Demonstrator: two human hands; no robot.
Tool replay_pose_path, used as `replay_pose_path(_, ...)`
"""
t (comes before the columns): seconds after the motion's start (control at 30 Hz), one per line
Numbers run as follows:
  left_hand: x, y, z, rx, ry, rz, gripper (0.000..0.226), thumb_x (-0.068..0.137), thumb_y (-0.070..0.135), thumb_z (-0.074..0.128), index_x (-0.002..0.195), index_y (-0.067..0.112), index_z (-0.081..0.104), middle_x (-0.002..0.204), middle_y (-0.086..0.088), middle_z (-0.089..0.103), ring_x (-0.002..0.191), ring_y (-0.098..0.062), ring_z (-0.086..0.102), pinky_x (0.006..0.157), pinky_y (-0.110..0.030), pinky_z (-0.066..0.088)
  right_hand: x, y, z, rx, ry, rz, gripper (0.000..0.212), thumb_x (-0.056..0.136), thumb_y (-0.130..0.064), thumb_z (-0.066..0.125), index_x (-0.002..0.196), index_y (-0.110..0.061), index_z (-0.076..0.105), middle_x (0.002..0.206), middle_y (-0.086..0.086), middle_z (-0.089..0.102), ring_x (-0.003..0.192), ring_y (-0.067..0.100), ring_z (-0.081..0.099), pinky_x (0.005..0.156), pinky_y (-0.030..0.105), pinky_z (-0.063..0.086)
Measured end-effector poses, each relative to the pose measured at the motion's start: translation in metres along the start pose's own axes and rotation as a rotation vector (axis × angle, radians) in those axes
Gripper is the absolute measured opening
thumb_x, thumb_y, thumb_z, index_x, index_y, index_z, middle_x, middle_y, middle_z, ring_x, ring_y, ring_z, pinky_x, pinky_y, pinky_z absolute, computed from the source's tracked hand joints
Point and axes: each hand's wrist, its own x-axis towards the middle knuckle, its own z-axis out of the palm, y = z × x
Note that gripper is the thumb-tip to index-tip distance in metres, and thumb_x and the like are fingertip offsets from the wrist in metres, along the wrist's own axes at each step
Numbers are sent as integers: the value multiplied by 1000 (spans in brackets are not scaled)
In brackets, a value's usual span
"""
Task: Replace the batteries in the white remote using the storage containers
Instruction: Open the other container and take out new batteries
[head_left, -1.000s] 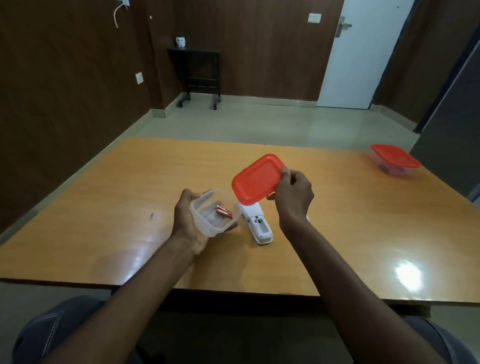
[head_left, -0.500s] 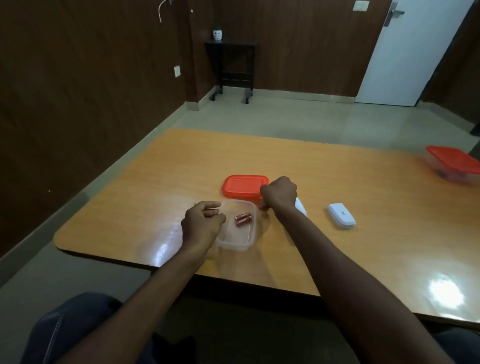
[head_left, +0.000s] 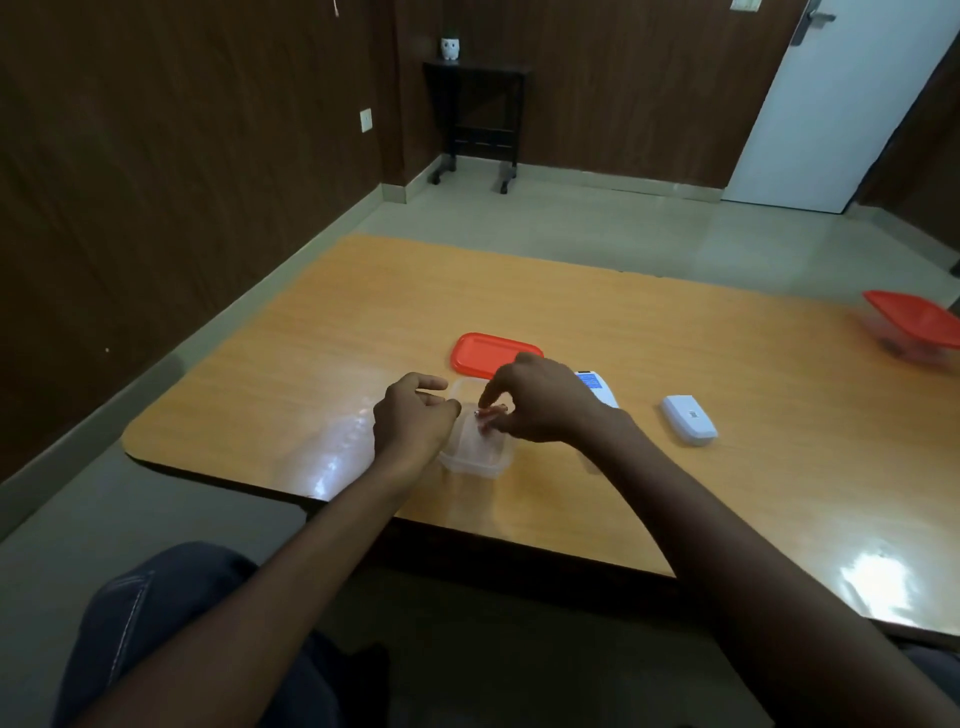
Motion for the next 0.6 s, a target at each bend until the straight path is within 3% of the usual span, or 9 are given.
replay_pose_path(0.07, 0, 0, -1, 3, -16, -23, 26, 79, 14, 68, 103, 24, 73, 87, 1, 71, 88, -21, 66, 73, -28, 47, 5, -5, 3, -175, -61, -71, 31, 91, -35, 67, 121, -30, 71, 109, -4, 73, 112, 22, 51, 67, 31, 37)
replay_pose_path(0.2, 0, 0, -1, 8, -26, -39, 24, 80, 14, 68, 101, 24, 74, 89, 1, 71, 86, -20, 65, 74, -29, 49, 14, -9, 2, -240, -91, -89, 32, 97, -42, 60, 119, -23, 73, 108, 2, 74, 113, 27, 50, 67, 32, 37)
replay_pose_path(0.43, 4, 1, -2, -5, -20, -67, 24, 76, 15, 72, 98, 24, 75, 88, -1, 73, 88, -23, 70, 74, -29, 51, 20, -10, 0, -92, -161, 12, 35, 90, -48, 70, 112, -22, 77, 108, 1, 75, 113, 26, 55, 71, 30, 36)
replay_pose_path(0.6, 5, 1, -2, 2, -13, -59, 22, 77, 18, 73, 99, 23, 74, 88, 1, 71, 81, -17, 66, 69, -28, 48, 16, -12, 5, 4, -57, 20, 25, 91, -39, 71, 110, -24, 77, 104, 0, 75, 114, 23, 50, 69, 32, 41)
